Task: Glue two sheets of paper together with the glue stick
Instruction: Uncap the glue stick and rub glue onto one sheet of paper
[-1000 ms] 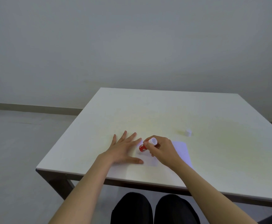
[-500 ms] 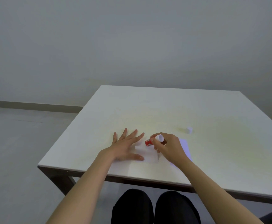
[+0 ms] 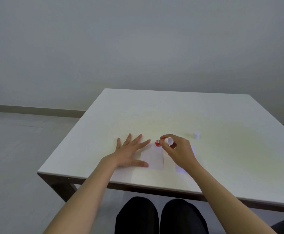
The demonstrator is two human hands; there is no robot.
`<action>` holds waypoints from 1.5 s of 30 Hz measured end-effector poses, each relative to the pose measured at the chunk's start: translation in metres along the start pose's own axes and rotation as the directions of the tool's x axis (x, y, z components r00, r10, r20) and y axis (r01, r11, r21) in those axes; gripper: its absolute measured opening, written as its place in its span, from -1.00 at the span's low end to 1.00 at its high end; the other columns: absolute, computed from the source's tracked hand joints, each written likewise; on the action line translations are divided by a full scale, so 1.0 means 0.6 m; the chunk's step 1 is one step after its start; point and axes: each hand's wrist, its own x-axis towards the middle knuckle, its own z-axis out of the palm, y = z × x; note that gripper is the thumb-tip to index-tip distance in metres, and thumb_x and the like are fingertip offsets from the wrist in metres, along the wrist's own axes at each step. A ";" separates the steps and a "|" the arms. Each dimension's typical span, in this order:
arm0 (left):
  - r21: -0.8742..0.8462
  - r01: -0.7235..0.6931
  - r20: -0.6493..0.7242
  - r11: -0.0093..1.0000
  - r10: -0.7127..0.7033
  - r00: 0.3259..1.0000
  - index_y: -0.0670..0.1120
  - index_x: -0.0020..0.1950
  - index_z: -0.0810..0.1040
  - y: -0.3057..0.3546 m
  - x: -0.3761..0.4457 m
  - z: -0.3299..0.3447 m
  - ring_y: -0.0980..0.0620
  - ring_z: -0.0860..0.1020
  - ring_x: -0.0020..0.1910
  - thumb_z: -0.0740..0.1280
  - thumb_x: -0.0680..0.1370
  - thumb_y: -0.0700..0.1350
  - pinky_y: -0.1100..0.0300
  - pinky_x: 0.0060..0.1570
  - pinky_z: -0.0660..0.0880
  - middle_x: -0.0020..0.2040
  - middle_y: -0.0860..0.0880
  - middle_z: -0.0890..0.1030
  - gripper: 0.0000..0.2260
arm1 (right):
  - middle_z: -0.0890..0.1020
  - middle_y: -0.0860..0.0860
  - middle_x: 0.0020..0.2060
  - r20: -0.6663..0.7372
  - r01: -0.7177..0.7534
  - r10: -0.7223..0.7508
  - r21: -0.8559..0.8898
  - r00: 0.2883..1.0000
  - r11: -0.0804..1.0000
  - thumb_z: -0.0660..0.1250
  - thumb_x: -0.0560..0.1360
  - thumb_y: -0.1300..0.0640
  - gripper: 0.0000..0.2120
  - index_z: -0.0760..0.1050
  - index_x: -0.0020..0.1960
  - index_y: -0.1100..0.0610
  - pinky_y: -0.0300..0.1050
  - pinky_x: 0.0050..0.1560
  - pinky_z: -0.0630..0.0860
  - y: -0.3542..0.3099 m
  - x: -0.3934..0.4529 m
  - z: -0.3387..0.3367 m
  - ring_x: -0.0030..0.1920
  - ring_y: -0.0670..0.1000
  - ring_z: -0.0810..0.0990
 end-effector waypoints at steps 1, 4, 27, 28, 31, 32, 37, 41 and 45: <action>0.012 -0.001 0.009 1.000 0.001 1.000 0.36 0.49 -0.08 0.000 0.000 0.000 -0.07 -0.39 0.51 0.25 0.38 0.41 -0.26 0.36 -0.45 0.57 0.12 -0.25 -0.22 | 0.63 -0.13 -0.41 -0.002 0.003 -0.003 0.017 1.000 1.000 0.35 0.46 0.01 -0.90 0.63 -0.13 0.00 -0.33 -0.37 0.38 0.001 -0.002 0.001 -0.48 -0.18 0.41; 0.047 -0.001 0.027 0.999 -0.001 1.000 0.38 0.48 -0.07 -0.003 0.003 0.002 -0.07 -0.41 0.50 0.22 0.36 0.44 -0.27 0.35 -0.46 0.57 0.13 -0.26 -0.23 | 0.67 -0.10 -0.37 0.048 0.030 -0.033 0.056 0.998 0.998 0.35 0.47 0.01 -0.91 0.63 -0.15 -0.03 -0.22 -0.33 0.45 -0.001 -0.010 0.007 -0.44 -0.16 0.43; 0.047 0.023 0.072 0.999 -0.026 0.997 0.33 0.50 -0.14 0.001 0.005 -0.003 -0.04 -0.45 0.48 0.29 0.33 0.43 -0.25 0.36 -0.47 0.55 0.16 -0.31 -0.12 | 0.70 -0.10 -0.33 0.106 -0.032 0.022 0.099 0.994 0.995 0.35 0.41 0.04 -0.88 0.65 -0.25 -0.07 -0.18 -0.37 0.41 0.003 -0.025 -0.009 -0.40 0.04 0.49; 0.045 0.024 0.074 0.999 -0.028 0.997 0.33 0.50 -0.14 0.002 0.005 -0.003 -0.03 -0.45 0.48 0.29 0.33 0.43 -0.25 0.36 -0.46 0.55 0.16 -0.31 -0.12 | 0.70 -0.13 -0.33 0.134 -0.037 0.022 0.115 0.991 0.993 0.35 0.41 0.07 -0.86 0.65 -0.27 -0.05 -0.24 -0.38 0.39 0.001 -0.027 -0.008 -0.41 -0.05 0.49; 0.046 0.027 0.078 0.999 -0.031 0.996 0.33 0.50 -0.14 0.003 0.004 -0.005 -0.04 -0.44 0.48 0.30 0.33 0.42 -0.25 0.37 -0.45 0.55 0.16 -0.31 -0.12 | 0.70 -0.14 -0.37 0.139 -0.078 0.056 0.160 0.989 0.984 0.34 0.43 0.14 -0.84 0.66 -0.28 0.05 -0.39 -0.42 0.39 0.002 -0.026 -0.016 -0.42 -0.16 0.54; 0.048 0.027 0.078 0.999 -0.031 0.997 0.33 0.50 -0.14 0.003 0.004 -0.005 -0.04 -0.44 0.48 0.30 0.33 0.42 -0.25 0.37 -0.45 0.55 0.16 -0.30 -0.12 | 0.69 -0.16 -0.41 0.114 -0.082 0.064 0.157 0.991 0.984 0.34 0.45 0.16 -0.83 0.66 -0.27 0.07 -0.41 -0.43 0.39 0.003 -0.023 -0.020 -0.44 -0.19 0.54; 0.060 0.025 0.077 0.998 -0.030 0.997 0.33 0.50 -0.15 -0.001 0.007 -0.004 -0.04 -0.44 0.48 0.29 0.32 0.44 -0.25 0.36 -0.46 0.55 0.16 -0.31 -0.11 | 0.64 -0.24 -0.47 0.034 -0.065 0.061 0.120 0.998 0.991 0.35 0.46 0.16 -0.83 0.66 -0.26 0.07 -0.43 -0.43 0.37 0.007 -0.022 -0.026 -0.47 -0.22 0.50; 0.064 0.027 0.073 0.998 -0.031 0.997 0.33 0.49 -0.16 -0.002 0.009 -0.001 -0.04 -0.44 0.48 0.28 0.31 0.45 -0.25 0.36 -0.46 0.55 0.16 -0.31 -0.10 | 0.71 -0.05 -0.33 0.167 -0.062 0.042 0.118 0.985 0.991 0.31 0.42 0.20 -0.80 0.65 -0.33 0.08 -0.16 -0.32 0.42 0.001 -0.029 -0.030 -0.38 -0.05 0.48; 0.058 0.033 0.070 0.998 -0.038 0.997 0.34 0.49 -0.15 -0.002 0.009 -0.001 -0.03 -0.44 0.48 0.29 0.29 0.45 -0.26 0.37 -0.44 0.55 0.17 -0.30 -0.09 | 0.64 0.30 -0.28 0.222 -0.088 0.063 0.106 0.973 0.990 0.30 0.42 0.22 -0.80 0.57 -0.29 0.33 -0.06 -0.28 0.37 -0.005 -0.016 -0.028 -0.37 0.00 0.43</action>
